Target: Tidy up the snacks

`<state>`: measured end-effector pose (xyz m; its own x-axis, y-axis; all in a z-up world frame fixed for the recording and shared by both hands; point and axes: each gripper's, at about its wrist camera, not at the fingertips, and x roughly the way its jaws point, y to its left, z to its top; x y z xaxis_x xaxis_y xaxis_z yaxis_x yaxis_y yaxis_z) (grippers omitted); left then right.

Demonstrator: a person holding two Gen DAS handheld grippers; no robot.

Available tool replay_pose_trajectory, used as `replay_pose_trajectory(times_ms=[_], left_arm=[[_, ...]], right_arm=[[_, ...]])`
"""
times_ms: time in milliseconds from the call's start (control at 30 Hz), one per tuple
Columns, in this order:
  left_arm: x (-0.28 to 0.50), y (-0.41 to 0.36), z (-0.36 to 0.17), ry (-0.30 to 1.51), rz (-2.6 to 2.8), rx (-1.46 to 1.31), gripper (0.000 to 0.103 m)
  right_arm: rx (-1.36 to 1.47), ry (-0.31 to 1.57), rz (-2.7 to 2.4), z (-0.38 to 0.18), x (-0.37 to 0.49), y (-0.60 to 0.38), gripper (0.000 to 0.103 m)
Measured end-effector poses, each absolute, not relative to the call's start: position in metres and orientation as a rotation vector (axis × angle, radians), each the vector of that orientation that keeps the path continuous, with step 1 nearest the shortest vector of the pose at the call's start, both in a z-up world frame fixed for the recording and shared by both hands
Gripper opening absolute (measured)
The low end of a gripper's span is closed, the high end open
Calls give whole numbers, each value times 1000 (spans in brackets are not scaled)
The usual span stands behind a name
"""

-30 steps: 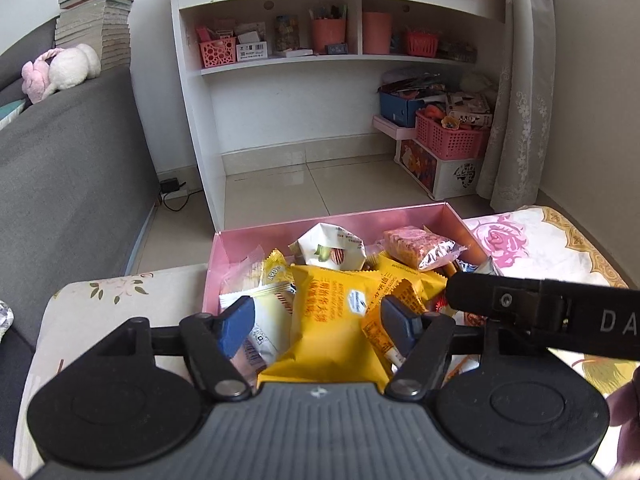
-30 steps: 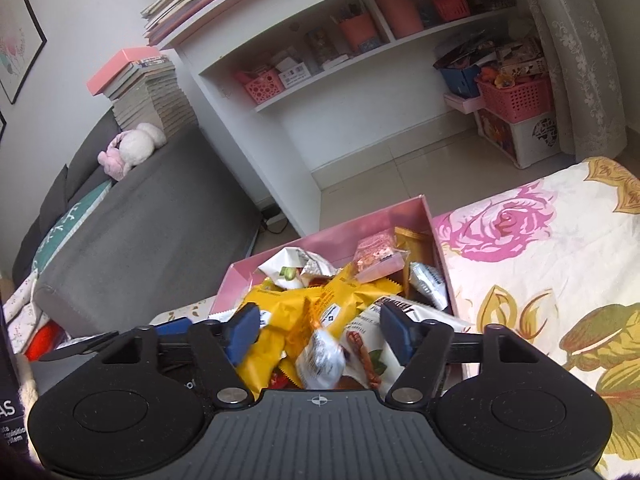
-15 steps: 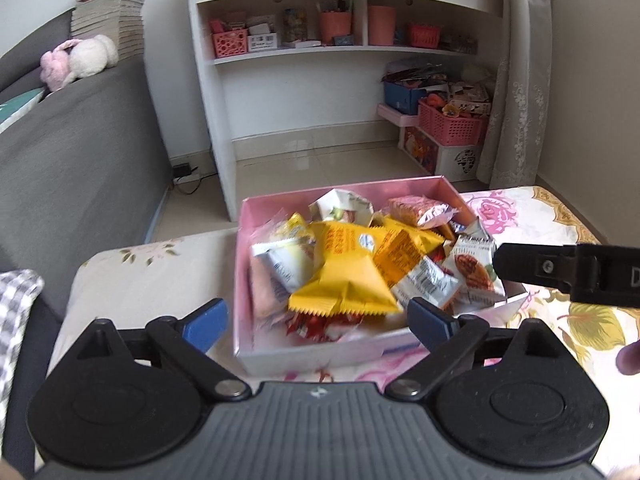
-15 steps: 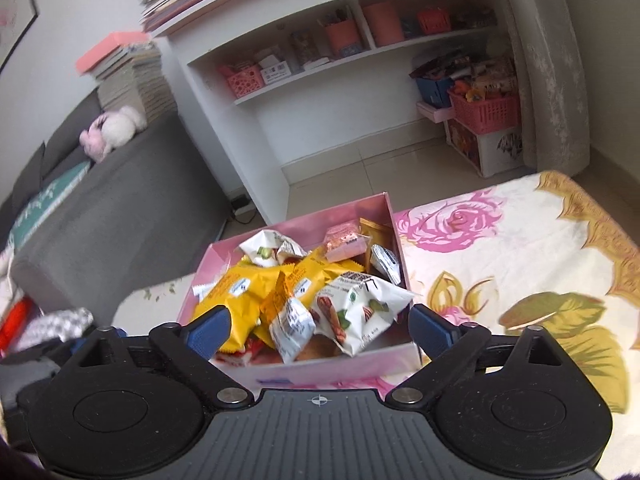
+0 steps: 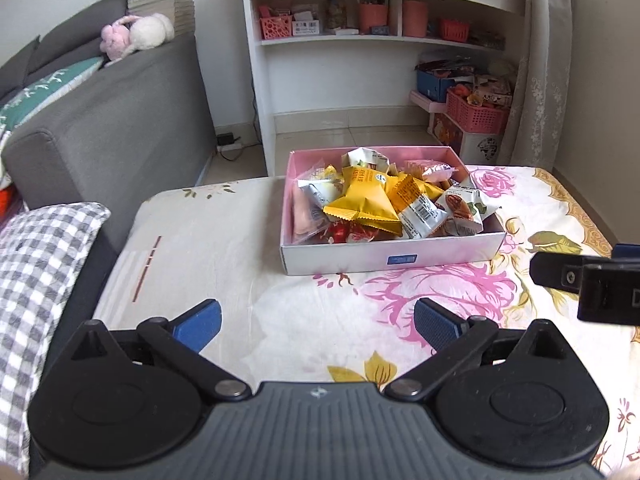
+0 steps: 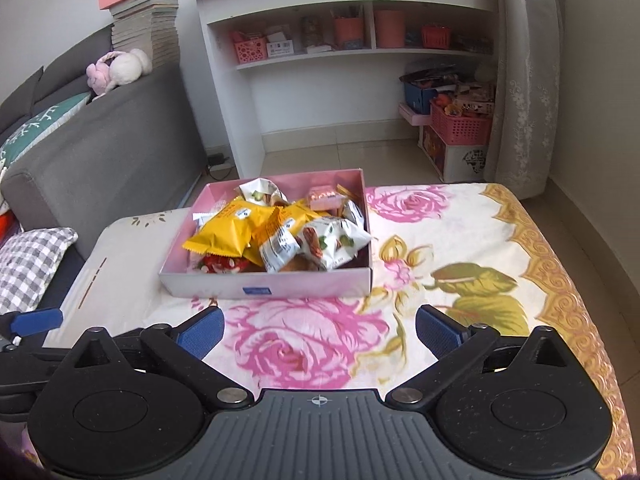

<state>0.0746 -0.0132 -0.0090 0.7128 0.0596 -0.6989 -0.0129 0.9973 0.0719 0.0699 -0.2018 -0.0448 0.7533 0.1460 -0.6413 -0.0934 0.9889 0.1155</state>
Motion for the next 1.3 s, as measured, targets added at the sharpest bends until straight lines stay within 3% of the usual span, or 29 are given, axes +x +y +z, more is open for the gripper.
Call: replay_pose_trajectory(times_ms=[1300], left_arm=[[38, -16, -14, 807, 41, 6, 103]], right_arm=[[-33, 695, 70, -62, 38, -203, 103]])
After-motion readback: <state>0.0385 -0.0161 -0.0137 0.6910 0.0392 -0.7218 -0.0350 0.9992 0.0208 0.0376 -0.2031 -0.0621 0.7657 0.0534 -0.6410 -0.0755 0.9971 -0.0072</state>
